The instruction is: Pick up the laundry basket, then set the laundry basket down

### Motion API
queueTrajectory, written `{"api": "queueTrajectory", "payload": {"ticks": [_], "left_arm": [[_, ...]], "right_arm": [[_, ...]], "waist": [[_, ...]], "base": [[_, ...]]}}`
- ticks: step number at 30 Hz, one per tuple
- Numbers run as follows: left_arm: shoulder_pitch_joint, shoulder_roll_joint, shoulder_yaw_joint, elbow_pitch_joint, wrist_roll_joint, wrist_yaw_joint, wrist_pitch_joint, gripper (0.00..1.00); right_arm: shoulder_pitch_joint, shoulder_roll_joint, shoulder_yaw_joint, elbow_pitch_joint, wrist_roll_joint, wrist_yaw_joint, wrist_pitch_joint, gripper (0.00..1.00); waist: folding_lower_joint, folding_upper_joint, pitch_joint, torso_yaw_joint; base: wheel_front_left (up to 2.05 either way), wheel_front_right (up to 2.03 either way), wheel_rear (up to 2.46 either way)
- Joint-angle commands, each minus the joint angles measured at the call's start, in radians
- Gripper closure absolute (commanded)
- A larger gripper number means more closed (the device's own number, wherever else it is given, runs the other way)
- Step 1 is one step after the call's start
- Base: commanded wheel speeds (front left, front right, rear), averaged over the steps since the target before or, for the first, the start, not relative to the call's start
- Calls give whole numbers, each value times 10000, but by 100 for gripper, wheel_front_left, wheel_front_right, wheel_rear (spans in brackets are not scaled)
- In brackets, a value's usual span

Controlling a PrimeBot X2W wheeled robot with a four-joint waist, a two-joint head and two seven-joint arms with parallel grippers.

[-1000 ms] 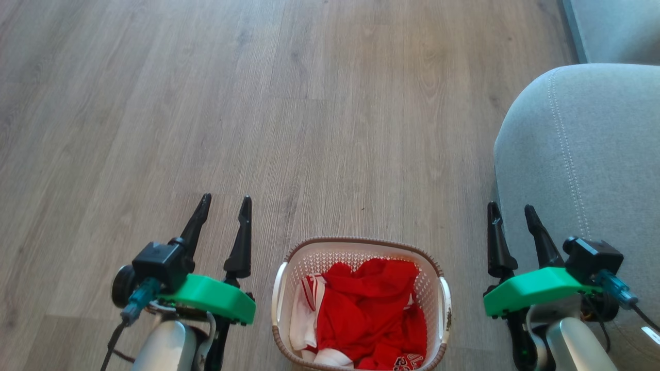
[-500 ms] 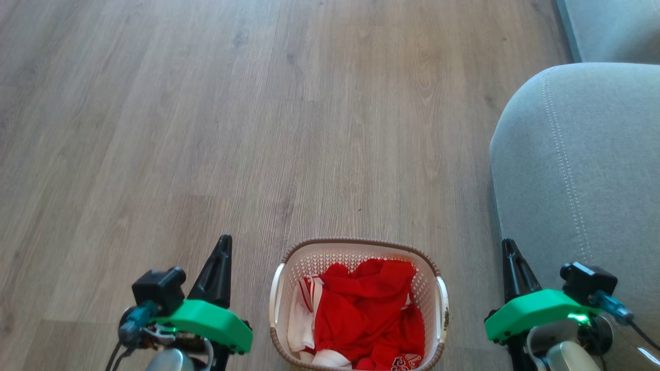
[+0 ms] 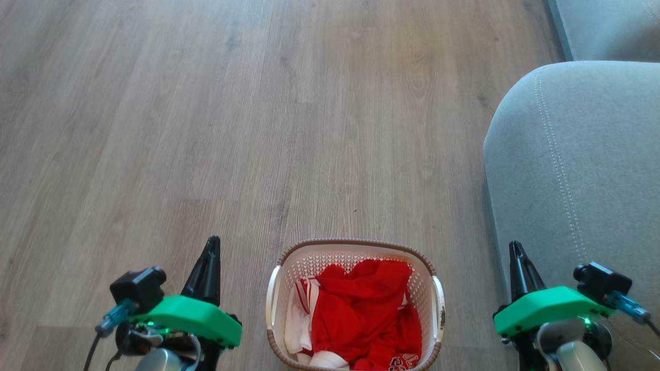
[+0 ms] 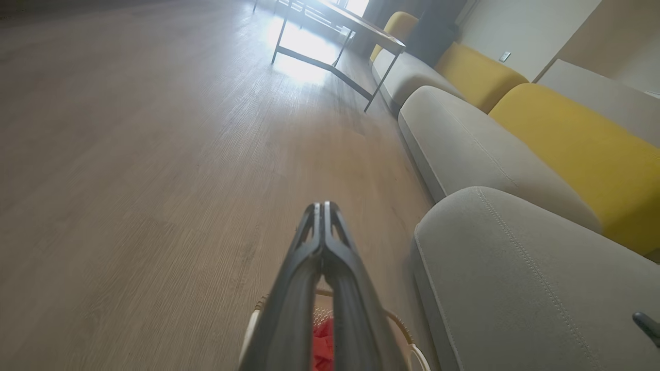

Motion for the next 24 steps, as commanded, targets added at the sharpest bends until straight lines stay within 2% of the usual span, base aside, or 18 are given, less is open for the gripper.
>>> {"api": "queueTrajectory", "payload": {"ticks": [1, 24], "left_arm": [[-558, 102, 194, -287, -346, -91, 102, 100], [-631, 178, 722, -222, -2790, -183, 647, 100]], "right_arm": [[-424, -99, -57, -311, 315, 14, 84, 100], [-503, -143, -415, -298, 2450, 26, 662, 100]], "waist": [[0, 0, -5, -23], [0, 0, -56, -277]], "base": [[0, 0, 0], [0, 0, 0]]}}
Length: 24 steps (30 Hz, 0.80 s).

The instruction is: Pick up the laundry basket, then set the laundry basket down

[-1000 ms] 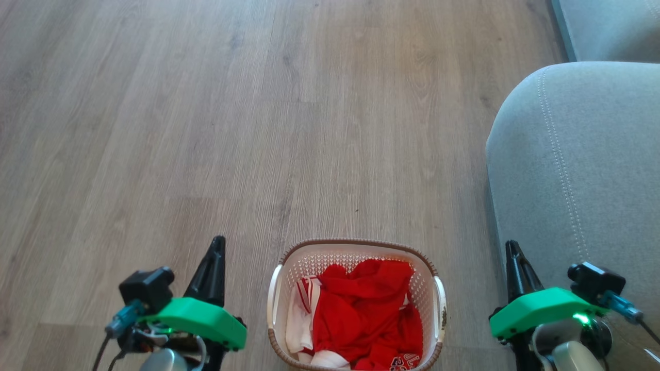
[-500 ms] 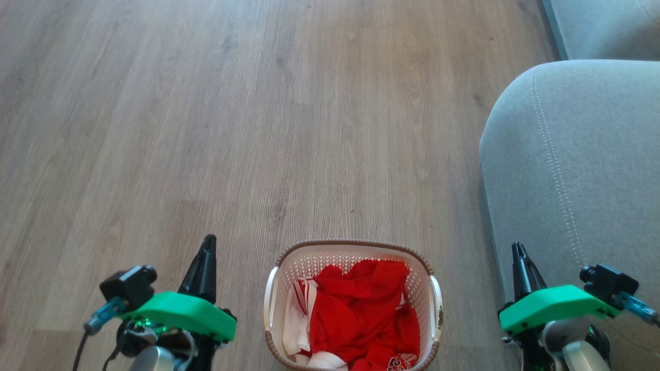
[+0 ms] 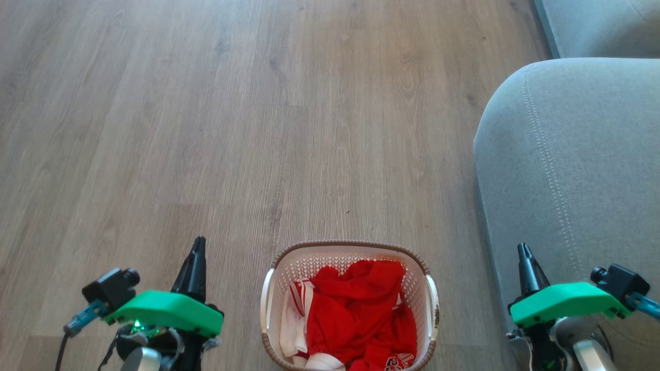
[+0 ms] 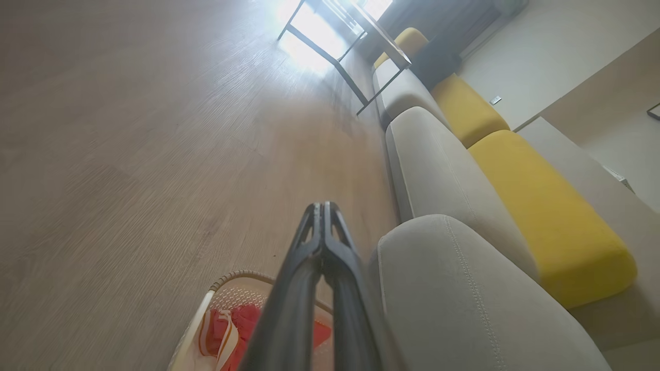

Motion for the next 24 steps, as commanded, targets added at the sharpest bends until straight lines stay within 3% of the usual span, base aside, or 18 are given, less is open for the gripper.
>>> {"api": "queueTrajectory", "payload": {"ticks": [1, 24], "left_arm": [[-552, 146, 308, -283, -240, -101, 62, 100], [-634, 180, 923, -194, -2739, -195, 684, 100]], "right_arm": [[-435, -129, -30, -301, 224, 27, 62, 100], [-521, -142, -449, -283, 2414, 40, 701, 100]], "waist": [[0, 0, -3, -13], [0, 0, -57, -278]], "base": [[0, 0, 0], [0, 0, 0]]}}
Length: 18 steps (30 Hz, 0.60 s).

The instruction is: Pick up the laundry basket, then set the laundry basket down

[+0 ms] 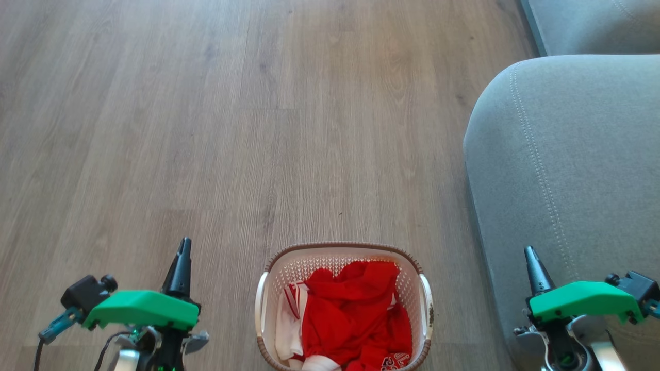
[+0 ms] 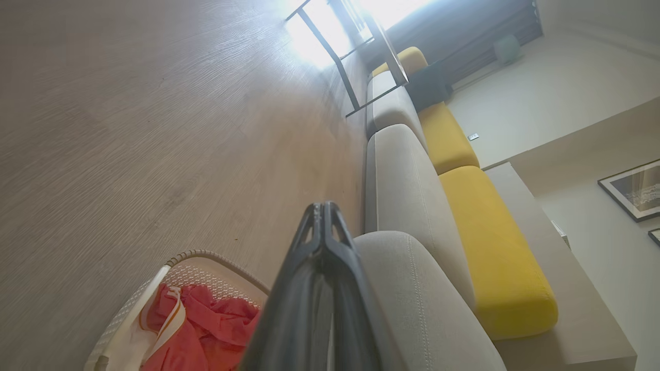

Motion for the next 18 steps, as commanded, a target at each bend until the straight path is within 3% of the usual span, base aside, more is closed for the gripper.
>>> {"api": "queueTrajectory", "payload": {"ticks": [1, 18], "left_arm": [[-614, 163, 356, -247, -254, -113, 92, 100], [-675, 168, 811, -181, -1972, -179, 547, 100]], "right_arm": [[-502, -137, 16, -300, 248, 40, 108, 100], [-564, -133, -295, -286, 1758, 49, 568, 100]], "waist": [[0, 0, -4, -15], [0, 0, -42, -200]], "base": [[0, 0, 0], [0, 0, 0]]}}
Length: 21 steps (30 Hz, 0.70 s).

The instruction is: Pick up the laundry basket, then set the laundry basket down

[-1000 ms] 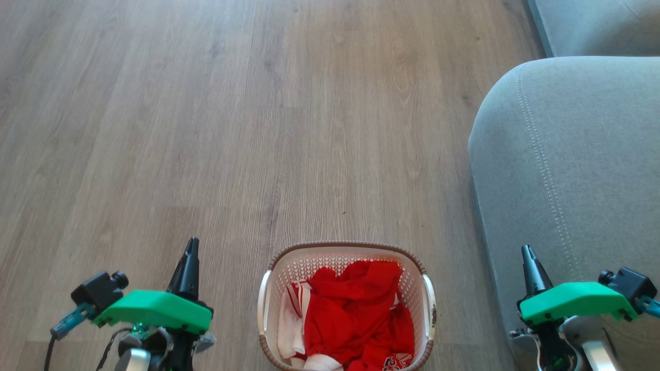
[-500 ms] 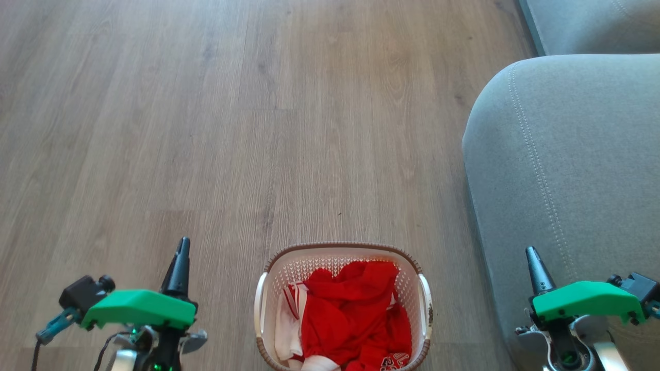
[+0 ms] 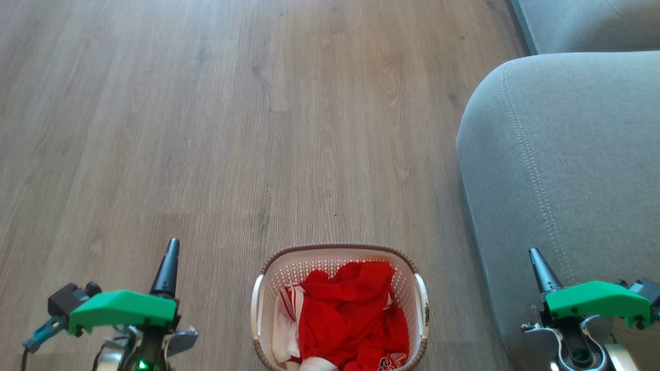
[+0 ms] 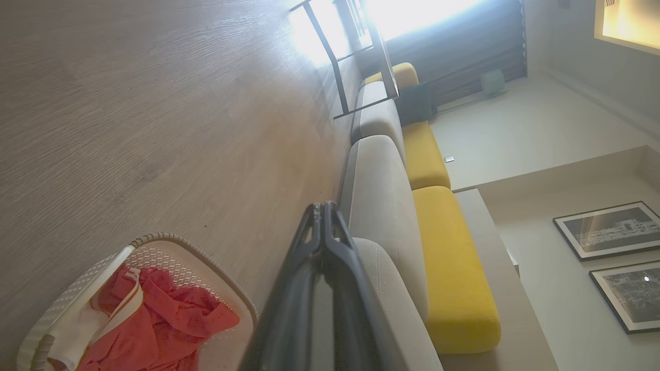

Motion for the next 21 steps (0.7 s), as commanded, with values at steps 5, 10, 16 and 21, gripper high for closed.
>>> {"api": "queueTrajectory", "payload": {"ticks": [5, 10, 16, 21], "left_arm": [[-663, 165, 480, -227, -702, -115, 171, 100], [-682, 163, 626, -206, -1235, -135, 317, 100], [-710, 159, 834, -176, -1979, -164, 523, 100], [-729, 155, 984, -155, -2509, -185, 672, 100]], "right_arm": [[-568, -128, -1, -293, 638, 52, 199, 100], [-588, -124, -101, -289, 1107, 55, 346, 100], [-615, -118, -243, -283, 1763, 59, 552, 100], [-635, -114, -345, -278, 2230, 61, 700, 100]], "waist": [[0, 0, -13, -62], [-1, 0, -25, -119], [-1, 0, -42, -200], [-1, 0, -54, -258]], "base": [[0, 0, 0], [0, 0, 0], [0, 0, 0], [0, 0, 0]]}}
